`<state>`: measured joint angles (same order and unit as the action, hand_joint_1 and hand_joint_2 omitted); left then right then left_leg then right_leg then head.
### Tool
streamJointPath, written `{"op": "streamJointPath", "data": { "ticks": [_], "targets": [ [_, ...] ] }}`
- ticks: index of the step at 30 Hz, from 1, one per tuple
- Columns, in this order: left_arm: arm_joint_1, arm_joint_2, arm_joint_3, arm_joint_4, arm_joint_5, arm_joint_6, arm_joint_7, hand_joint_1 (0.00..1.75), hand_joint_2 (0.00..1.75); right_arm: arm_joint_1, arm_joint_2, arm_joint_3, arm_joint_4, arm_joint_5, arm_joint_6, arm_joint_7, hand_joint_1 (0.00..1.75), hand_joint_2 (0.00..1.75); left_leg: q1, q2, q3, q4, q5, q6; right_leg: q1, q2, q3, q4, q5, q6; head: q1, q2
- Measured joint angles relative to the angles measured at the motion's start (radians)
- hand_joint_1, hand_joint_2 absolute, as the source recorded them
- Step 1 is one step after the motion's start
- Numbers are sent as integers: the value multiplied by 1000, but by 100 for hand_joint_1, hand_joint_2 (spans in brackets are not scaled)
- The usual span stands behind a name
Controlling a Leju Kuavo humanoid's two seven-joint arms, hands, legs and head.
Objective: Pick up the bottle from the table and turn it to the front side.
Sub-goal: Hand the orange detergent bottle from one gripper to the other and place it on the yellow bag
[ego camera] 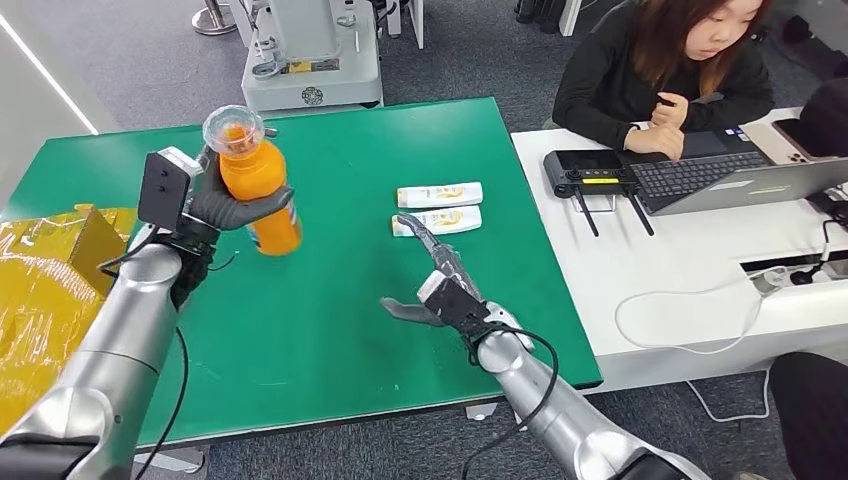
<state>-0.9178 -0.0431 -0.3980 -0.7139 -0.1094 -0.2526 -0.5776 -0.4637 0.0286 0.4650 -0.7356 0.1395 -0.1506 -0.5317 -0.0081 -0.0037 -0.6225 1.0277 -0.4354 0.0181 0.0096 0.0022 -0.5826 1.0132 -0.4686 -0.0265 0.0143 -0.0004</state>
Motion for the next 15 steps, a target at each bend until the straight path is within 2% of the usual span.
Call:
{"op": "streamJointPath", "data": {
  "ticks": [3, 8, 15],
  "targets": [
    [-54, 48, -5, 18, -75, 16, -6, 175, 175, 51, -15, 0, -51, -6, -6, -5, 0, 175, 0, 1, 0, 0, 0, 0, 0, 1, 0, 0, 0, 0, 0, 0],
    [-159, 109, -46, 90, -241, 101, -18, 175, 175, 93, -27, -6, -88, -18, -19, -32, 0, 175, 0, 1, 0, 0, 0, 0, 0, 1, 0, 0, 0, 0, 0, 0],
    [-261, 200, -120, 170, -418, 184, 19, 175, 175, 166, -40, -36, -165, -43, -21, -47, 0, 175, 0, 2, 0, 0, 0, 0, 0, 2, -1, 0, 0, 0, 0, 0]
  ]
}}
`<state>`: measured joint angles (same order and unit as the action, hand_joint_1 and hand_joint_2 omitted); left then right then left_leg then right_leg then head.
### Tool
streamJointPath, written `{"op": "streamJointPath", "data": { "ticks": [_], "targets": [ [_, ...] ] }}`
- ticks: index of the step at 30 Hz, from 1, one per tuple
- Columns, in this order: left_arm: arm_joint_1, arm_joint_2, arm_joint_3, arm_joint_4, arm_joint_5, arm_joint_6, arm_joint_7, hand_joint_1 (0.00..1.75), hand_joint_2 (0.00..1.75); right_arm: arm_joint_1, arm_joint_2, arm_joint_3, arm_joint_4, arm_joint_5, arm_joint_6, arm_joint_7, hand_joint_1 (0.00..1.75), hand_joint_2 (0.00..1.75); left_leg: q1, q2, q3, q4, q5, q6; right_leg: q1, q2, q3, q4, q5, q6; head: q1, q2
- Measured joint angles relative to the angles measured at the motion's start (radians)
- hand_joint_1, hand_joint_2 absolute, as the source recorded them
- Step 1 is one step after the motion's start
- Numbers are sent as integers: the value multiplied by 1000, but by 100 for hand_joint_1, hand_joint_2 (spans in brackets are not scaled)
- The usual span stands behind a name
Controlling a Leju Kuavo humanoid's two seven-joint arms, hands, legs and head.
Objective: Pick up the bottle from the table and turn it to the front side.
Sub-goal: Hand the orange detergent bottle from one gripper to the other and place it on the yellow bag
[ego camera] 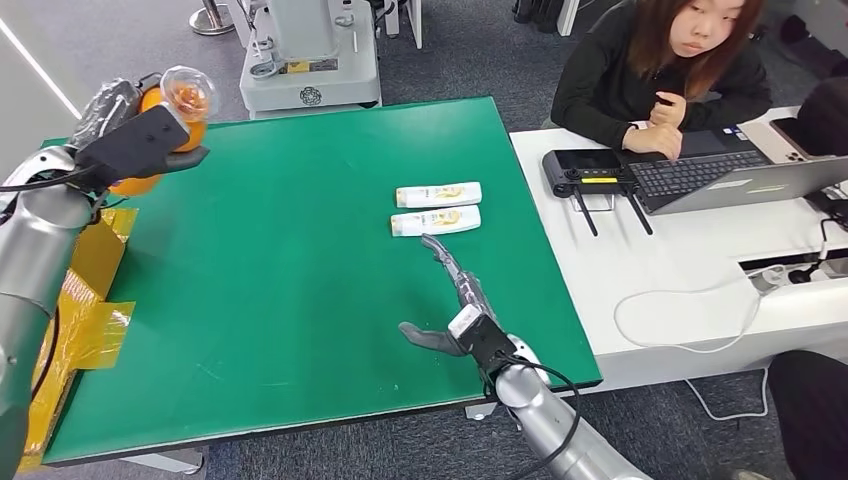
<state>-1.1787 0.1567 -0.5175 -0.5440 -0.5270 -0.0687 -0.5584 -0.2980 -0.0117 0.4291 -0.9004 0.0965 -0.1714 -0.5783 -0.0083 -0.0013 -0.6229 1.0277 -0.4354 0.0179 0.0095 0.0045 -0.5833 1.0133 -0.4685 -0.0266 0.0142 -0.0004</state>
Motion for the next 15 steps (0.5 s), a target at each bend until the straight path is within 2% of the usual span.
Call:
{"op": "streamJointPath", "data": {
  "ticks": [7, 15],
  "targets": [
    [-57, 75, -20, 53, -47, 27, 57, 175, 175, 88, -15, -53, -165, -12, 34, 38, 0, 175, 0, 0, -1, 0, 0, 0, 0, 0, -1, 0, 0, 0, 0, 0],
    [-61, 164, -21, 114, -91, 64, 114, 175, 175, 171, -31, -141, -360, -96, 100, 29, 0, 175, 0, 2, -1, -1, 0, 0, 0, 2, -1, 0, 0, 0, 0, 0]
  ]
}}
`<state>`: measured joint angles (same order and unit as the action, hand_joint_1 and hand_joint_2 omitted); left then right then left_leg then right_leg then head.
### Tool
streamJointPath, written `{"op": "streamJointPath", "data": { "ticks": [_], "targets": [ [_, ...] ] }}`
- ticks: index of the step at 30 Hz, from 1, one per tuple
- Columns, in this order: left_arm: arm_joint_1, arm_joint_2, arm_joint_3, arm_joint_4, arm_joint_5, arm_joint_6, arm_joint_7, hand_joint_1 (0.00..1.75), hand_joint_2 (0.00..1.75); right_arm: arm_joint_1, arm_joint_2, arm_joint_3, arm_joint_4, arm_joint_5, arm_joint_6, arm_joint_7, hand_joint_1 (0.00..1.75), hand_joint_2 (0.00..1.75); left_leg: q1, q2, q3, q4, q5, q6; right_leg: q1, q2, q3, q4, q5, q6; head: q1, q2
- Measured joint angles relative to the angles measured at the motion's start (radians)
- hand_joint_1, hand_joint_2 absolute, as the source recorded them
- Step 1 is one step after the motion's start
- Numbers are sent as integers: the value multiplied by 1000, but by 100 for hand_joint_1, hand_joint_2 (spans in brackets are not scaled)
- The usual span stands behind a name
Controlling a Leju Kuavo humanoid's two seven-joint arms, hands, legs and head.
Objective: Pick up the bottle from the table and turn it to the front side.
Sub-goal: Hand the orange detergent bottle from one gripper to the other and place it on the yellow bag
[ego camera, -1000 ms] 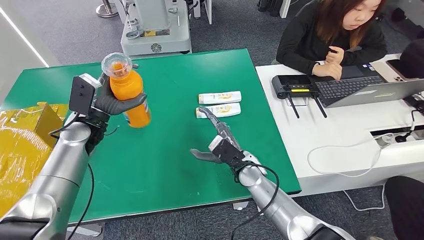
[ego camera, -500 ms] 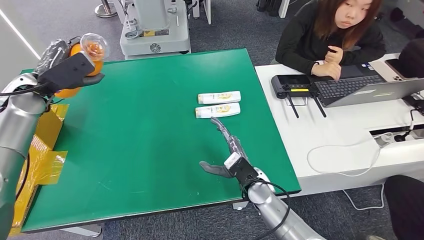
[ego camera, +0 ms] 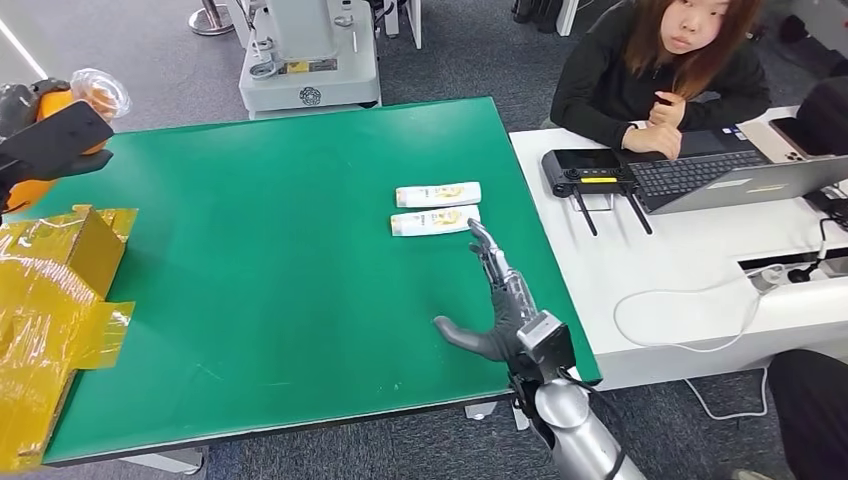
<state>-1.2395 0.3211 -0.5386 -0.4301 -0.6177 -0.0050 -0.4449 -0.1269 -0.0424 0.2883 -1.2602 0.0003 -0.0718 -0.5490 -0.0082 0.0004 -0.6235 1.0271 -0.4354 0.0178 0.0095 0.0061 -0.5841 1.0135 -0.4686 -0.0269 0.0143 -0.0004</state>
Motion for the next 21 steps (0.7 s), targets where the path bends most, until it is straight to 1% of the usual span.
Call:
{"op": "streamJointPath", "data": {
  "ticks": [6, 13, 16, 21],
  "targets": [
    [5, 54, 0, 42, -79, 3, 53, 175, 175, 38, -3, -64, -105, -30, 16, 6, 0, 175, 0, 0, 0, 0, 0, 0, 0, 0, 0, 0, 0, 0, 0, 0],
    [22, 78, -8, 74, -167, 1, 90, 175, 175, 74, -3, -115, -178, -29, 29, 17, 0, 175, 0, -1, 0, 0, 0, 0, 0, -1, 0, 0, 0, 0, 0, 0],
    [50, 88, -25, 84, -228, 15, 96, 175, 175, 110, 0, -136, -214, -12, 31, 29, 0, 175, 0, -1, 0, 0, 0, 0, 0, -1, 0, -1, 0, 0, 0, 0],
    [121, 97, -61, 97, -313, 55, 89, 175, 175, 185, 15, -170, -280, 11, 29, 47, 0, 175, 0, -1, 0, 0, 0, 0, 0, -1, 0, -1, 0, 0, 0, 0]
  ]
}}
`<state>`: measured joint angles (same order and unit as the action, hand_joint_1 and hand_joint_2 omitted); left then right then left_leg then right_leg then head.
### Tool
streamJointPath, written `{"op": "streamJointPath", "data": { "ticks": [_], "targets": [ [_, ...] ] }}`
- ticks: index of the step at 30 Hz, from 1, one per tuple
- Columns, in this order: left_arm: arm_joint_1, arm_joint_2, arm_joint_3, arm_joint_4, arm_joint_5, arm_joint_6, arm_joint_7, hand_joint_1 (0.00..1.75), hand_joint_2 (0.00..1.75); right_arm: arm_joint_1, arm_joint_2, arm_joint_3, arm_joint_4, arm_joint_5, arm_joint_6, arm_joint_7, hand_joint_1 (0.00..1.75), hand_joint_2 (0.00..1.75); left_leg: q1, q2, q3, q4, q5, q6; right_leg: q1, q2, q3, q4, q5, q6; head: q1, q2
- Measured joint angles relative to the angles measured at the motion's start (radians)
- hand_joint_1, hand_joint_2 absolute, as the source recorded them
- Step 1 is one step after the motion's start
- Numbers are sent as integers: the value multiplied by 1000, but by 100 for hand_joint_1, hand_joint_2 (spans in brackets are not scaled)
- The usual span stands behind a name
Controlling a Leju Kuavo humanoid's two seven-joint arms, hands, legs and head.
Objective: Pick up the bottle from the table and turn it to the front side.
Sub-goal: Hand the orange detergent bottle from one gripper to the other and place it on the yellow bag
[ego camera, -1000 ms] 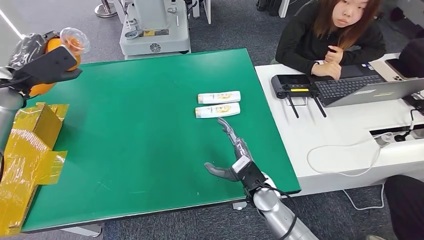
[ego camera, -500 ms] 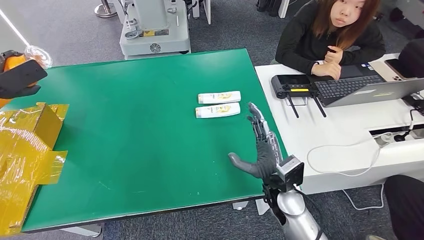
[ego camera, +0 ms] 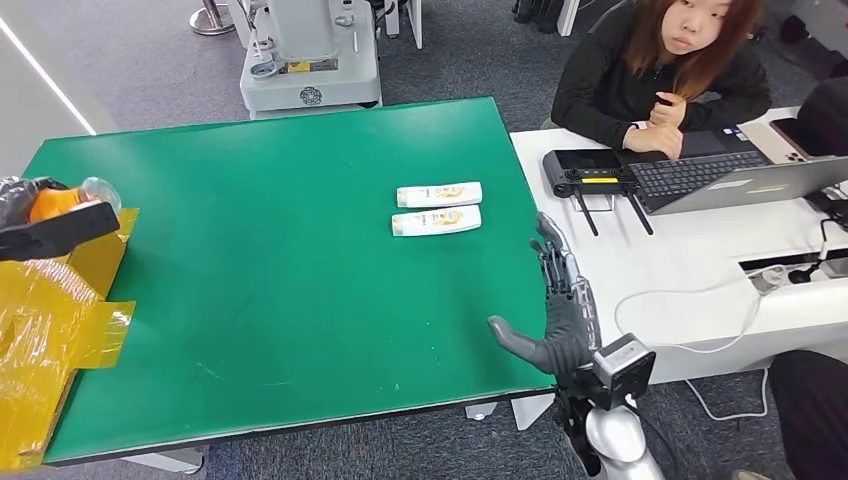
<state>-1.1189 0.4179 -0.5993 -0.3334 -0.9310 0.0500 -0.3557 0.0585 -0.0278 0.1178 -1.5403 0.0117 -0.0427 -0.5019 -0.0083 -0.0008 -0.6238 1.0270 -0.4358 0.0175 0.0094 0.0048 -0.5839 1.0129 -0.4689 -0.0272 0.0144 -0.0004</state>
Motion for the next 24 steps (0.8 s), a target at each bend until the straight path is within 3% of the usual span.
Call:
{"op": "streamJointPath", "data": {
  "ticks": [6, 17, 24],
  "targets": [
    [72, -5, -32, 3, -46, 31, -17, 175, 175, 67, 17, -41, -60, 17, -9, 24, 0, 175, 0, 0, 0, 0, 0, 0, 0, 0, 0, 0, 0, 0, 0, 0],
    [161, -60, -72, 12, -115, 53, -41, 175, 175, 186, 50, -119, -167, 61, -18, 71, 0, 175, 0, 0, 0, 0, 0, 0, 0, 0, 0, -1, 0, 0, 0, 0],
    [219, -45, -76, 21, -128, 76, -48, 175, 175, 251, 54, -143, -196, 71, -3, 82, 0, 175, 0, 1, 0, 0, -1, -1, 0, 1, 0, -1, -1, -1, 0, 0]
  ]
}}
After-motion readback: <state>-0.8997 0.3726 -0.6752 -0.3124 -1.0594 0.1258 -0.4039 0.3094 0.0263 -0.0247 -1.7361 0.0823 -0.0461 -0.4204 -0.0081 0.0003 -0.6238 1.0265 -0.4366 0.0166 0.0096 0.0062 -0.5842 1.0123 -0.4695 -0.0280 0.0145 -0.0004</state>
